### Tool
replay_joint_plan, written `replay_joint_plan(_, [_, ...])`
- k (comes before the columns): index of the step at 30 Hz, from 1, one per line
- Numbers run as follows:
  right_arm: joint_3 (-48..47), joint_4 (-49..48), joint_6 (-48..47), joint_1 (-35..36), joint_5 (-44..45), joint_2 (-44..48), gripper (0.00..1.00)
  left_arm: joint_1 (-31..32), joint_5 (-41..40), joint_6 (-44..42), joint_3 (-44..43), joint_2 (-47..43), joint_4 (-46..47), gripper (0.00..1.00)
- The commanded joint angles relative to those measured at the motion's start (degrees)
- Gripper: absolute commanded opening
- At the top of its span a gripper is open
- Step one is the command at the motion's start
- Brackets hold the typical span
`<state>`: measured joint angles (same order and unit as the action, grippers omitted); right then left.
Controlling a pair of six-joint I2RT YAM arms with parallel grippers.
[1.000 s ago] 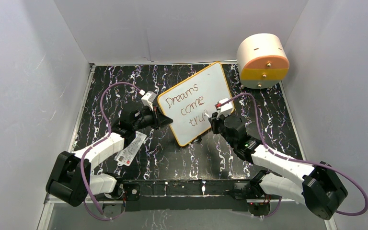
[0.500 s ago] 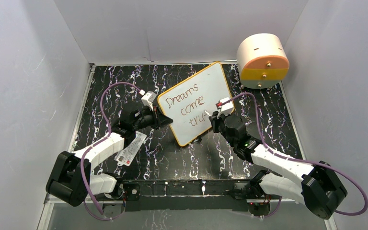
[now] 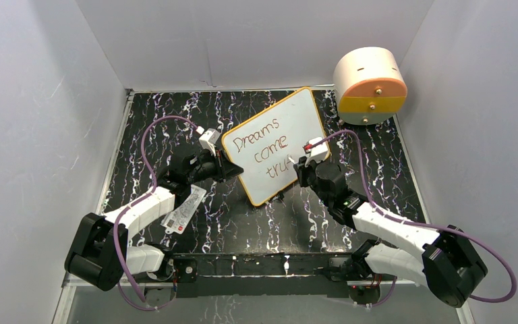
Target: Write a sentence on the whiteboard
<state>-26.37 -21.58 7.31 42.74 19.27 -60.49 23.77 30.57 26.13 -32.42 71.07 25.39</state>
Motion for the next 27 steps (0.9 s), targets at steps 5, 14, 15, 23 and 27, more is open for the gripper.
replay_joint_plan(5, [-0.11, 0.52, 1.2, -0.29, -2.52, 1.68, 0.0, -0.04, -4.19, -2.42, -0.42, 1.0, -4.27, 0.0])
replay_joint_plan(14, [1.1, 4.31, 2.22, -0.29, -2.35, 2.42, 0.0, -0.04, -4.29, -2.4, -0.53, 0.92, -4.46, 0.0])
replay_joint_plan(15, [1.4, 4.47, 2.26, -0.28, -2.04, 2.42, 0.0, -0.04, -4.35, -2.42, -0.53, 0.87, -4.51, 0.0])
replay_joint_plan(23, [2.28, 5.29, 2.62, -0.29, 0.22, 1.86, 0.0, -0.04, -4.44, -2.48, -0.5, 0.75, -4.66, 0.0])
replay_joint_plan(27, [2.03, 4.2, 2.54, -0.29, 2.82, 1.39, 0.0, -0.04, -4.42, -2.49, -0.48, 0.74, -4.7, 0.0])
